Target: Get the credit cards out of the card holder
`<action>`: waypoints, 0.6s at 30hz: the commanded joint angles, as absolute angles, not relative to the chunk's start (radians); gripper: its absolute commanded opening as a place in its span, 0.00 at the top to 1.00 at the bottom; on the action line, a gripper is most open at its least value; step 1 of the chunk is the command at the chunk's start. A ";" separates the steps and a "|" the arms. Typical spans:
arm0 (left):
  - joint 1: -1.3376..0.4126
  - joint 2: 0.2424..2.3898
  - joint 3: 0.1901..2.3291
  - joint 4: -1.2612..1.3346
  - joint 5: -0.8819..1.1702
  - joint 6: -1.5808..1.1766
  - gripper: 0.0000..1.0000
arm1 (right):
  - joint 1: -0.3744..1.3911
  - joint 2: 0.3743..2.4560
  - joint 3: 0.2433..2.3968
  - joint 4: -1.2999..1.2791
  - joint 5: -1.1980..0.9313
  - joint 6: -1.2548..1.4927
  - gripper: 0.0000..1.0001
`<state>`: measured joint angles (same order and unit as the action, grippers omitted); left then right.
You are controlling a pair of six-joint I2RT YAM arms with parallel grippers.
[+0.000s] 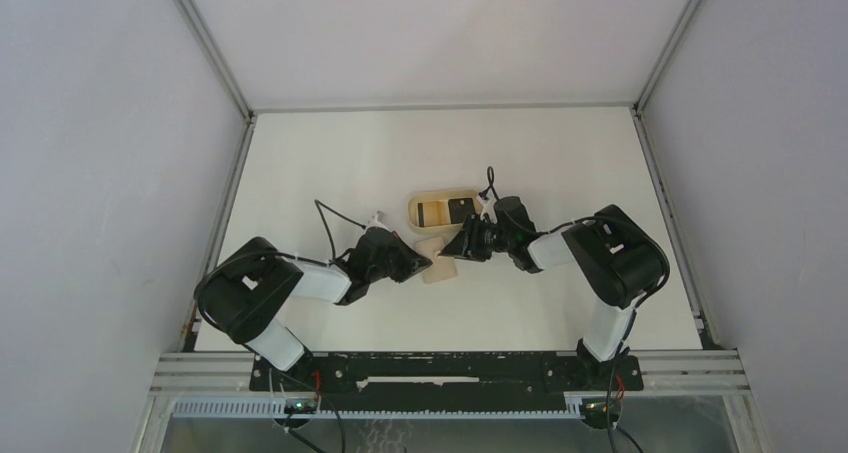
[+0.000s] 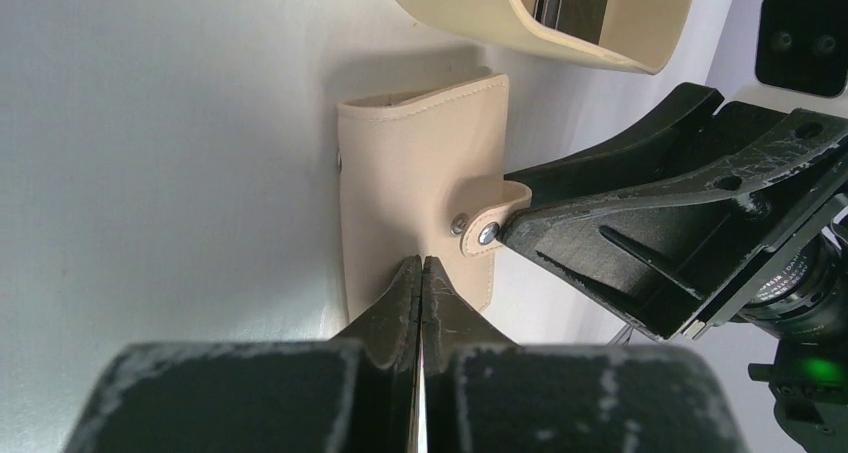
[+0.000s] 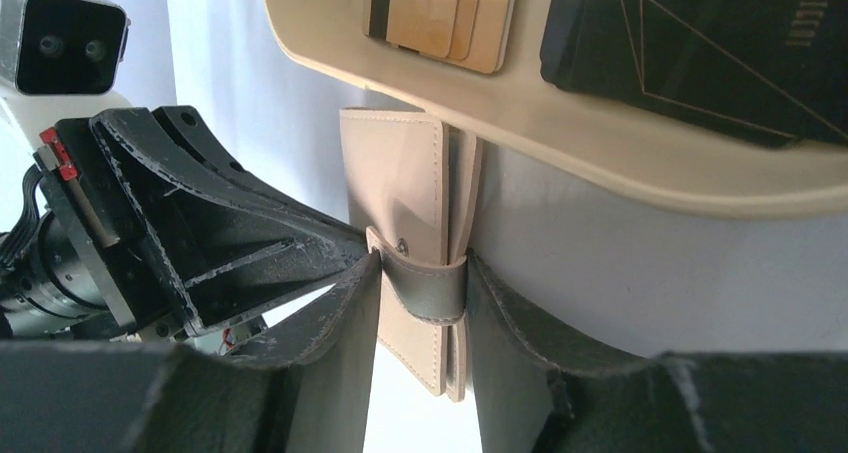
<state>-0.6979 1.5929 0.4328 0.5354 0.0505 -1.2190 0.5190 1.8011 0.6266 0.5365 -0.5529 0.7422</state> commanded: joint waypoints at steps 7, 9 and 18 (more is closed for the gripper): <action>-0.688 1.623 0.421 0.423 -0.020 -1.161 1.00 | 0.562 1.824 0.676 0.399 -0.474 0.692 0.52; -0.689 1.626 0.419 0.426 -0.020 -1.162 1.00 | 0.567 1.824 0.681 0.378 -0.462 0.682 0.50; -0.687 1.626 0.413 0.433 -0.018 -1.163 1.00 | 0.592 1.835 0.701 0.335 -0.425 0.659 0.54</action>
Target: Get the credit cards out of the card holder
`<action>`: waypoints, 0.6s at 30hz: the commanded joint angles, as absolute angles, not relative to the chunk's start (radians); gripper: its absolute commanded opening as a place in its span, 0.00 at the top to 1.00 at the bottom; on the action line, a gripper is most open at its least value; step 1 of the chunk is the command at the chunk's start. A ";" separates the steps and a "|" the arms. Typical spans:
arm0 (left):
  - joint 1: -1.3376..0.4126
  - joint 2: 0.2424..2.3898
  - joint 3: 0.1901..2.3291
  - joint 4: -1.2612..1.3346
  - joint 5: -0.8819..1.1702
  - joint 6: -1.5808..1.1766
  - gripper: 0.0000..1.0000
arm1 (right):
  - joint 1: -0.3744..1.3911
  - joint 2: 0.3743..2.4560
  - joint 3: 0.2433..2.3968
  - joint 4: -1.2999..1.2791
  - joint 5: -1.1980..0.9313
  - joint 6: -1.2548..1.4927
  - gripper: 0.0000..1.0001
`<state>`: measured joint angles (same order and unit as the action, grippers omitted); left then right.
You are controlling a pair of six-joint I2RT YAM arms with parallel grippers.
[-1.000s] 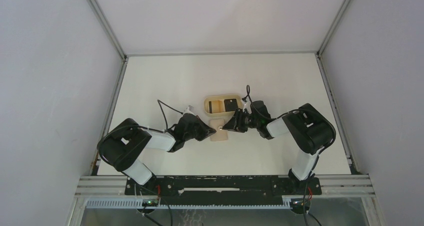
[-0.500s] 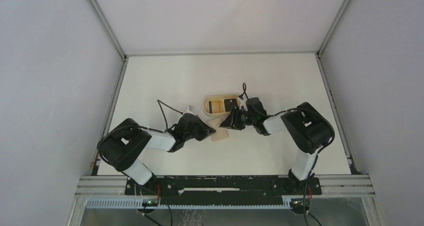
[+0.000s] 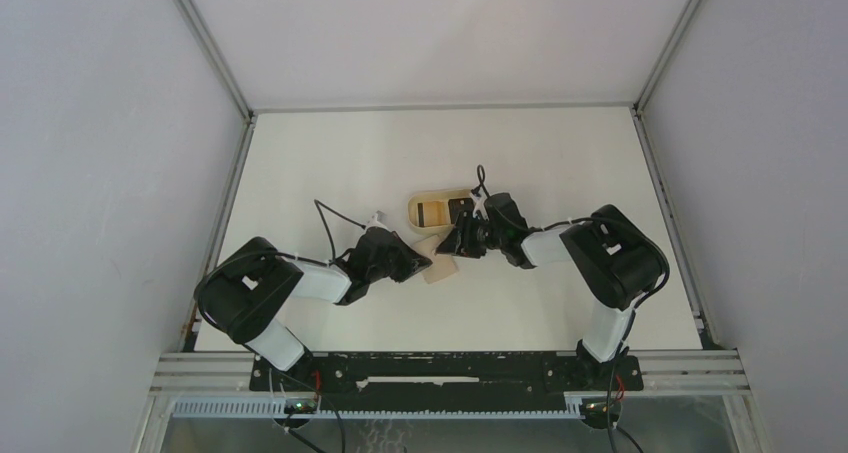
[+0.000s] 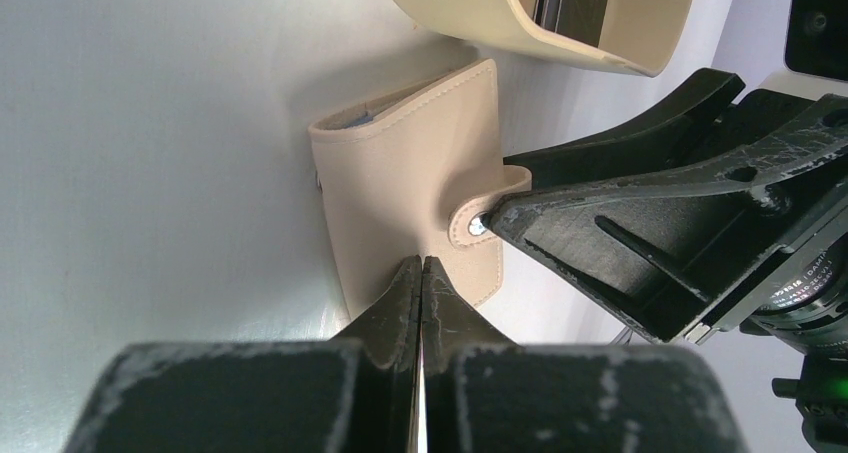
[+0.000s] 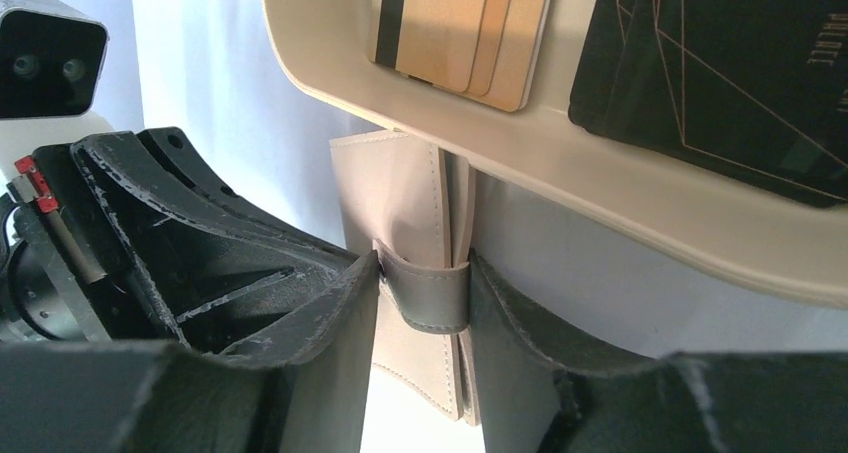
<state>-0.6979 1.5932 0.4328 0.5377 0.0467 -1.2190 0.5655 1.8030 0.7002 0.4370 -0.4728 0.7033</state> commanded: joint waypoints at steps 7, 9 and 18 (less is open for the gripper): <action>-0.688 1.632 0.414 0.433 -0.017 -1.163 1.00 | 0.601 1.845 0.706 0.313 -0.400 0.644 0.55; -0.689 1.634 0.418 0.433 -0.016 -1.164 1.00 | 0.607 1.845 0.711 0.301 -0.391 0.637 0.55; -0.688 1.638 0.416 0.433 -0.014 -1.164 1.00 | 0.629 1.849 0.724 0.255 -0.341 0.604 0.56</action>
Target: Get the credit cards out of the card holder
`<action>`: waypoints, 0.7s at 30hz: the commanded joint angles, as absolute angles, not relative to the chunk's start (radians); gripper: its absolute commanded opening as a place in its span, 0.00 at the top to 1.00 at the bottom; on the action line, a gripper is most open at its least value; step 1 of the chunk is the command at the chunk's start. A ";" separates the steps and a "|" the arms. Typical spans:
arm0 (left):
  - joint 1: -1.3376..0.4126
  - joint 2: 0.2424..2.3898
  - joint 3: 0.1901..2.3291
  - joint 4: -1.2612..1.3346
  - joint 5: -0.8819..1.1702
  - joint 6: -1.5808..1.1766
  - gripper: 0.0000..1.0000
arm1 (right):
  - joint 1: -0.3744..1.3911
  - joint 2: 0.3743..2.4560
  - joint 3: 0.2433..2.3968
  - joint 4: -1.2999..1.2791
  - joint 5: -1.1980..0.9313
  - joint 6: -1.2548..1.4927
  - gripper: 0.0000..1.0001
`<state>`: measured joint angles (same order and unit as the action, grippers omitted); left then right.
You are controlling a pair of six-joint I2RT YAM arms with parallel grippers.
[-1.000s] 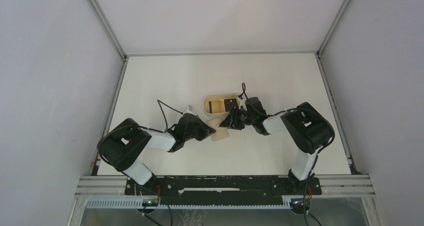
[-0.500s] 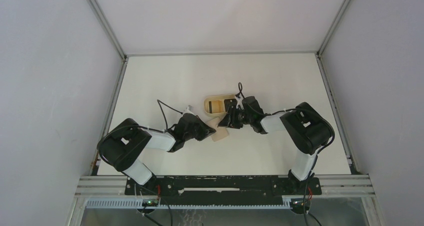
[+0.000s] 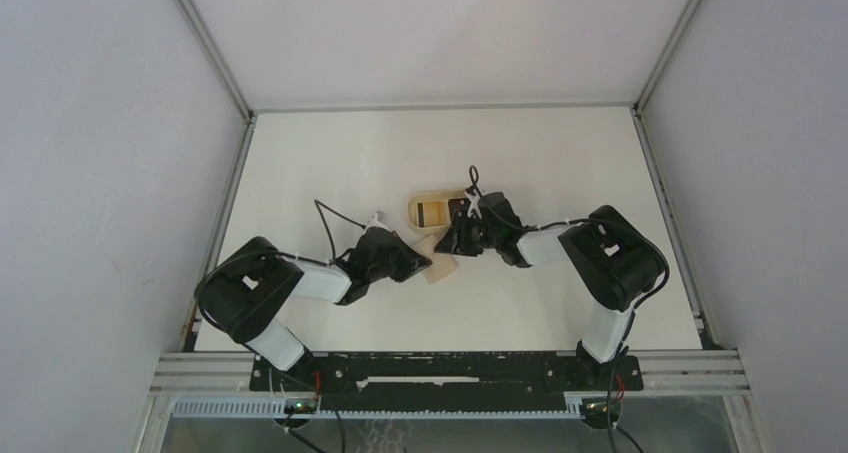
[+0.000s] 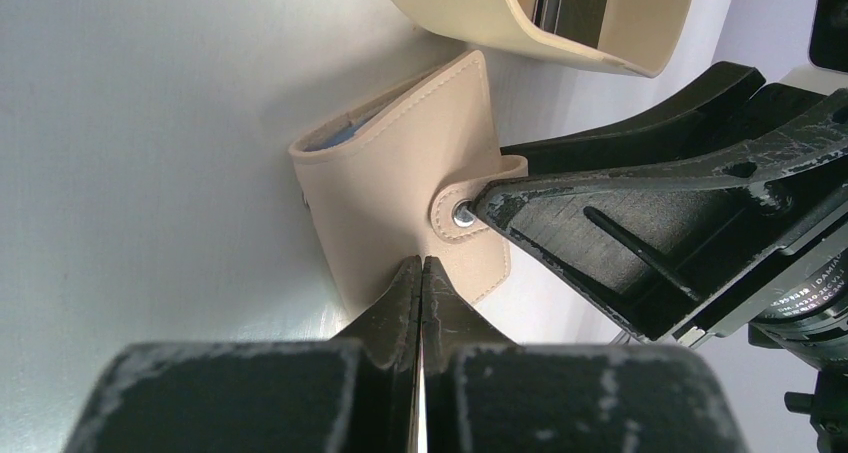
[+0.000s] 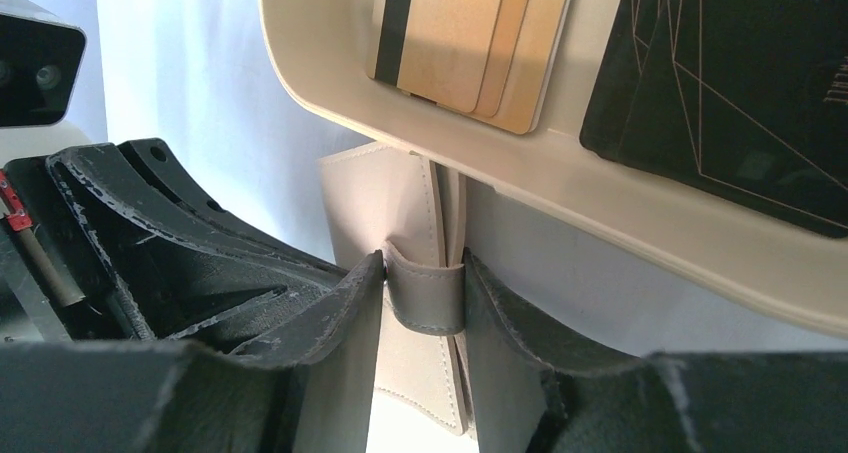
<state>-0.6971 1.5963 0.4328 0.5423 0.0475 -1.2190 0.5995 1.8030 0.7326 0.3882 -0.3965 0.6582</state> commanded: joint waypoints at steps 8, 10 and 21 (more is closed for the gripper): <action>-0.679 1.637 0.413 0.433 -0.012 -1.163 1.00 | 0.629 1.837 0.721 0.212 -0.312 0.567 0.59; -0.674 1.638 0.412 0.433 -0.012 -1.158 1.00 | 0.626 1.831 0.711 0.222 -0.319 0.563 0.59; -0.651 1.638 0.423 0.402 -0.012 -1.135 1.00 | 0.601 1.797 0.677 0.246 -0.391 0.522 0.58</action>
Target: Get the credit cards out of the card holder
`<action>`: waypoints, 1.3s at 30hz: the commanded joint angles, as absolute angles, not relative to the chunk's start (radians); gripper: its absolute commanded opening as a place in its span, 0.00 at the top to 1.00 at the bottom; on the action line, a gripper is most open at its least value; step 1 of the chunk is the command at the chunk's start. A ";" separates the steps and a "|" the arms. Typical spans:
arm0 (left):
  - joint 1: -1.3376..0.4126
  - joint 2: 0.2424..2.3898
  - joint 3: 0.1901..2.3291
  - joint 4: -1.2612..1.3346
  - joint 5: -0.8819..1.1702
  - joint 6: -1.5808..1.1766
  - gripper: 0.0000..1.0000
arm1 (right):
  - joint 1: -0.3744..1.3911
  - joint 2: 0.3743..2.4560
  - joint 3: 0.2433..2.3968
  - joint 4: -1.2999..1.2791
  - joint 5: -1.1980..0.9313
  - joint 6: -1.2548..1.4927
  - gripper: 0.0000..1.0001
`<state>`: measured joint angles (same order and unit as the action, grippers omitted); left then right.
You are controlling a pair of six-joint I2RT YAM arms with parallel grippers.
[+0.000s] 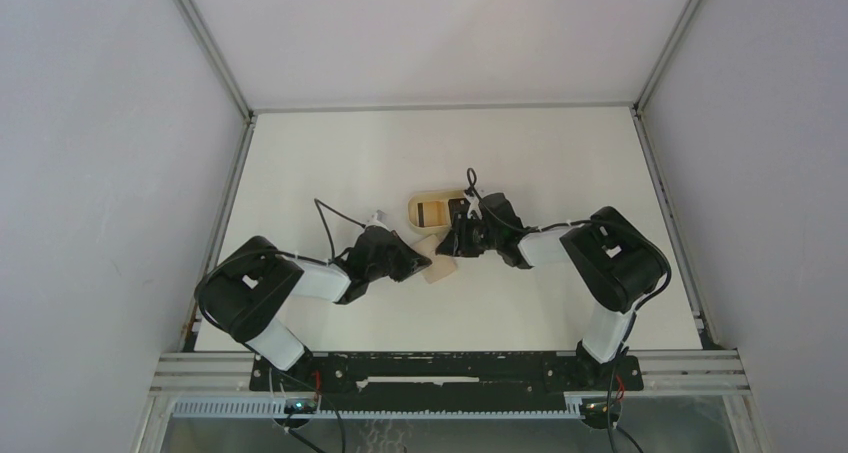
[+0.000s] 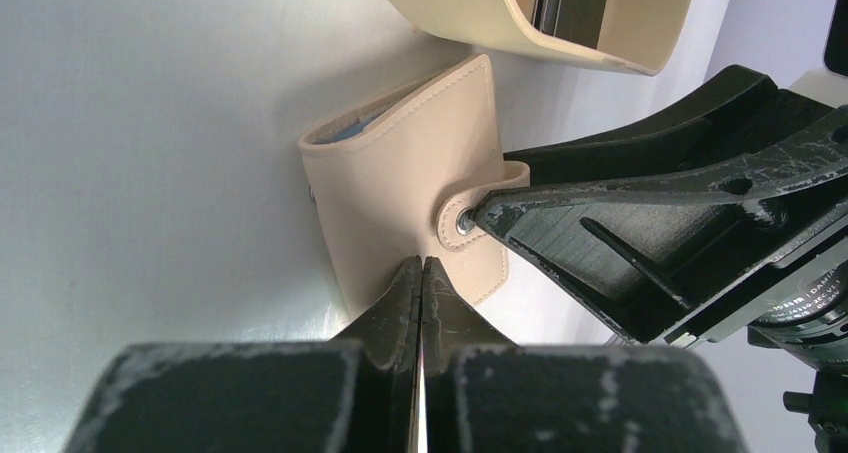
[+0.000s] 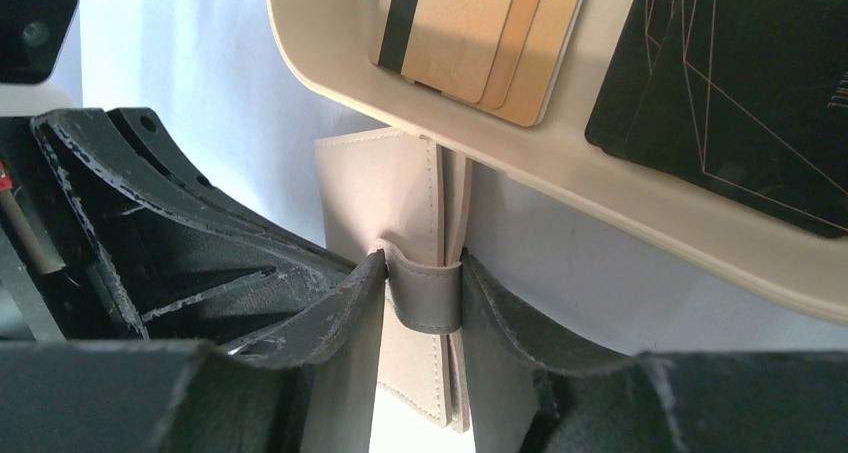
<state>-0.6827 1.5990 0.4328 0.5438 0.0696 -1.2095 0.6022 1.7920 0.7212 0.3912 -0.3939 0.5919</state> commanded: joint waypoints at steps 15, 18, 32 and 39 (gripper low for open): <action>-0.634 1.637 0.431 0.381 -0.012 -1.118 1.00 | 0.627 1.828 0.704 0.221 -0.351 0.518 0.72; -0.634 1.641 0.433 0.382 -0.011 -1.117 1.00 | 0.650 1.835 0.710 0.233 -0.350 0.528 0.67; -0.634 1.668 0.430 0.403 -0.008 -1.123 1.00 | 0.738 1.855 0.769 0.148 -0.250 0.503 0.66; -0.631 1.692 0.429 0.407 -0.008 -1.133 1.00 | 0.809 1.842 0.771 0.096 -0.147 0.474 0.73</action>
<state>-0.6483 1.6150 0.4339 0.5583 0.1085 -1.1858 0.7109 1.7988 0.7986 0.2939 -0.1646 0.5179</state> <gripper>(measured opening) 0.003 0.297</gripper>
